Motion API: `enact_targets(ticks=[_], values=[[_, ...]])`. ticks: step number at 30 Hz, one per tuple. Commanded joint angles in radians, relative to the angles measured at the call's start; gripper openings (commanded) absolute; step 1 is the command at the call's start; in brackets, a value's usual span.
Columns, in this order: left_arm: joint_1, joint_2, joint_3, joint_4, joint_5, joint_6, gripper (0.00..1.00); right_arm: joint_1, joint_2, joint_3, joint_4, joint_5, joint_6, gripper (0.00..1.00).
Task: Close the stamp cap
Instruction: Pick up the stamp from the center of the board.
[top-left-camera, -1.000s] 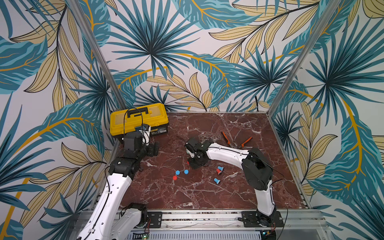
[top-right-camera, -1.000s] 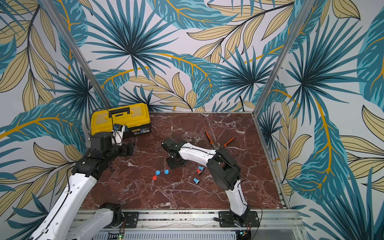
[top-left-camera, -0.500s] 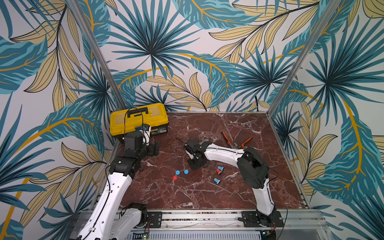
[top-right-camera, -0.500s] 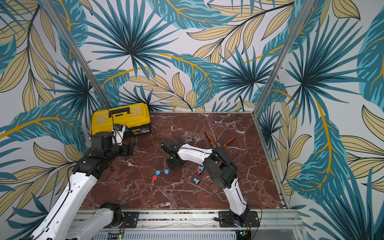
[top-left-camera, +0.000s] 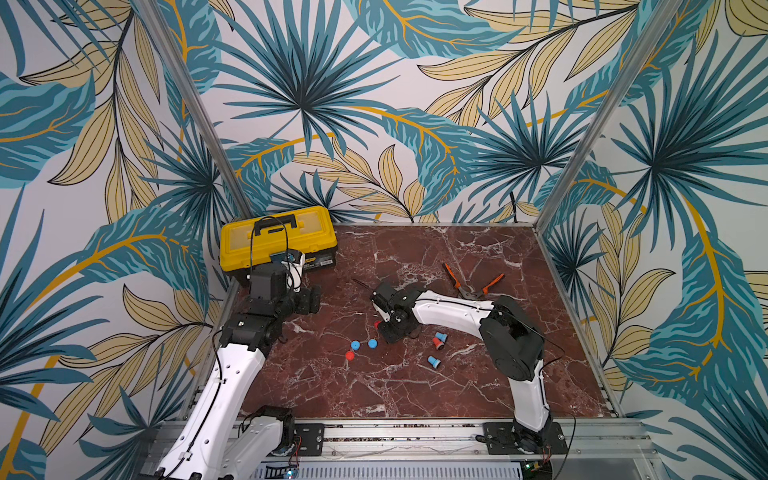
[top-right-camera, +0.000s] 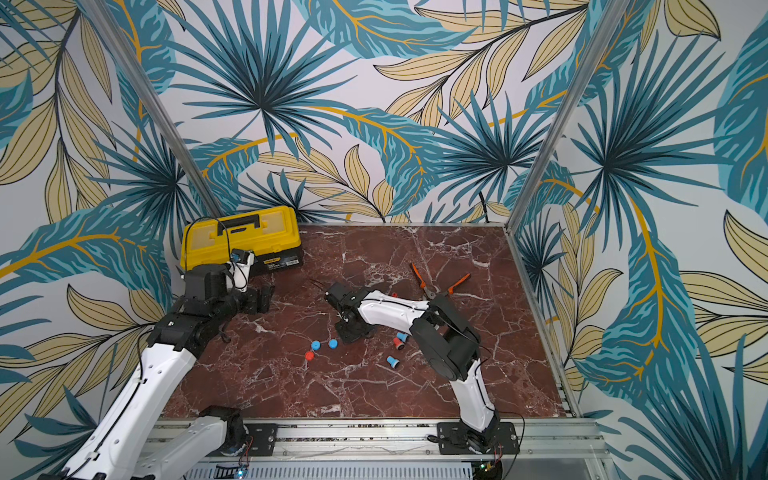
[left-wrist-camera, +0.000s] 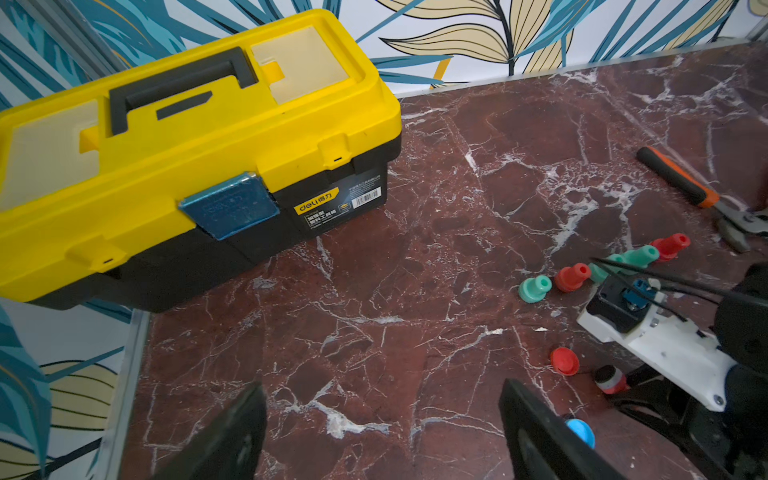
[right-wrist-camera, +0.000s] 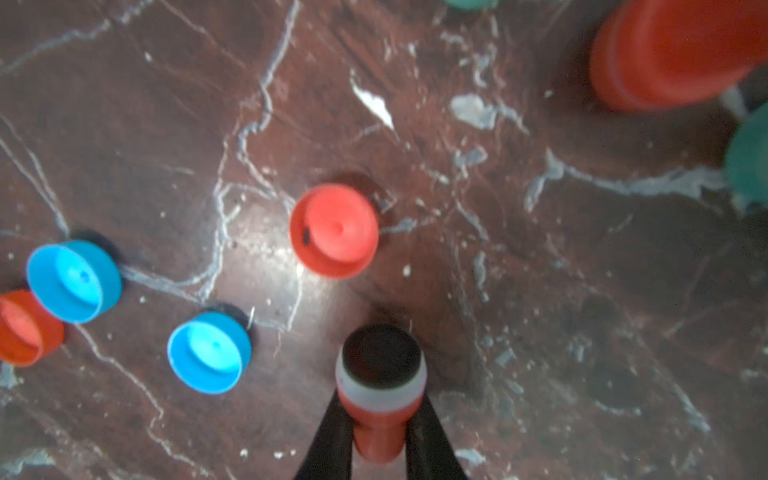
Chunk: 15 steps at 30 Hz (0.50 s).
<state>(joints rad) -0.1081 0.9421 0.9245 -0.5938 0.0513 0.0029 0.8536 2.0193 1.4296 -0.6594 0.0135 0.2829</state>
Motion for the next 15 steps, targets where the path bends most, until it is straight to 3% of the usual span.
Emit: enact_targets(ticks=[1,8,15], values=[[0.007,0.007,0.010,0.009,0.111,-0.074,0.88,0.008,-0.113,-0.062,0.061,-0.021,-0.010,0.15],[-0.010,-0.003,0.025,0.008,0.309,-0.249,0.83,0.007,-0.326,-0.239,0.308,-0.086,-0.127,0.14],[-0.113,0.001,0.037,0.008,0.388,-0.365,0.82,0.007,-0.440,-0.340,0.530,-0.195,-0.274,0.14]])
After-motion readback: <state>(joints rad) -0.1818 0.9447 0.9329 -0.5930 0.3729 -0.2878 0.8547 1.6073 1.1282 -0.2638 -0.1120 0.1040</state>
